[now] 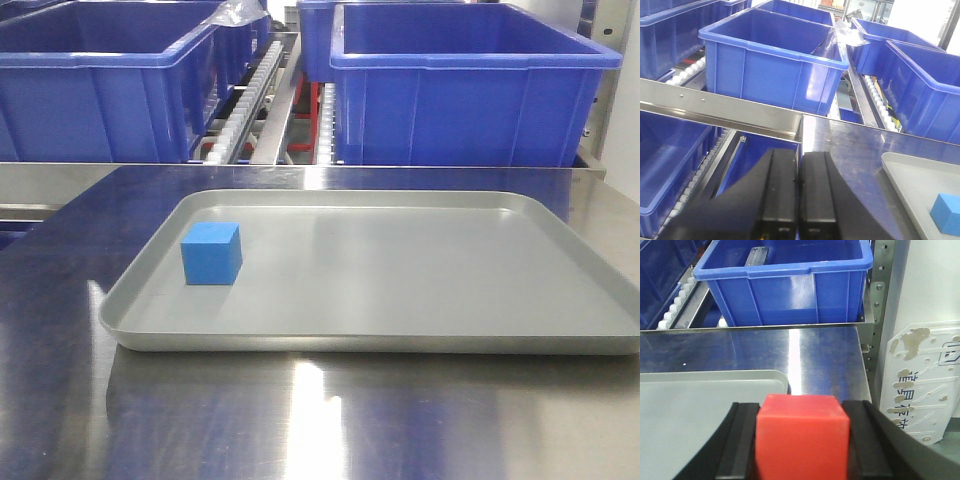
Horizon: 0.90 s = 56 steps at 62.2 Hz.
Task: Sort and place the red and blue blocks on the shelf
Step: 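Lift the red cube off the tray with the right gripper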
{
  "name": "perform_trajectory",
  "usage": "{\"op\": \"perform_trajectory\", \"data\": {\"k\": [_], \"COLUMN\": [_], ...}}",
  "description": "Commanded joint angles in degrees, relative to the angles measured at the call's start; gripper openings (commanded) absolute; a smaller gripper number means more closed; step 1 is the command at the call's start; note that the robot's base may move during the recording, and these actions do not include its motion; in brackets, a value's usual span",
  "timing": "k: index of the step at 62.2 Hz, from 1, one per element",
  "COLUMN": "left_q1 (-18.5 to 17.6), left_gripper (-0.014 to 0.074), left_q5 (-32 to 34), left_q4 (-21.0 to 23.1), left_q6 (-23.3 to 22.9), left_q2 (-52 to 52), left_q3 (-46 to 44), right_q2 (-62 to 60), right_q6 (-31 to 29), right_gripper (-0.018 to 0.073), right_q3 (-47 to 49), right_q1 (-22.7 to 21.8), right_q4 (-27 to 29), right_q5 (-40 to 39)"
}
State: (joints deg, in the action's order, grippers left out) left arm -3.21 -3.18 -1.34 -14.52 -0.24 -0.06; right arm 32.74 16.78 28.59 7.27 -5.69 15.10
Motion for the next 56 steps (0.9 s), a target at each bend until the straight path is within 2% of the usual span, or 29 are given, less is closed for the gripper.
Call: {"op": "perform_trajectory", "data": {"k": [1,37,43,46,52,56], "left_q1": [-0.14,-0.28,-0.35,-0.52,-1.33,-2.43], "left_gripper": [0.0135,0.0135,0.0135,0.0135,0.0135,0.0135], "left_q5": [4.84,4.84,4.57,4.57,3.75,0.82], "left_q4": [0.23,0.23,-4.22,-3.46,-2.47,-2.37], "left_q6": [-0.32,-0.32,0.23,-0.01,-0.01,-0.01], "left_q2": [-1.07,-1.00,-1.00,-0.93,0.64,3.93], "left_q3": [1.95,1.95,1.95,1.95,-0.57,-4.60], "right_q2": [-0.22,-0.22,-0.22,-0.22,-0.22,-0.22], "right_q6": [-0.08,-0.08,-0.08,-0.08,-0.08,-0.08], "right_gripper": [0.0056,0.0056,0.0056,0.0056,0.0056,0.0056], "right_q3": [1.62,1.62,1.62,1.62,1.62,1.62], "right_q1": [-0.36,-0.36,-0.36,-0.36,-0.36,-0.36], "right_q4": [-0.84,-0.84,-0.84,-0.84,-0.84,-0.84], "right_q5": [-5.24,-5.24,-5.24,-5.24,-5.24,-5.24]}}
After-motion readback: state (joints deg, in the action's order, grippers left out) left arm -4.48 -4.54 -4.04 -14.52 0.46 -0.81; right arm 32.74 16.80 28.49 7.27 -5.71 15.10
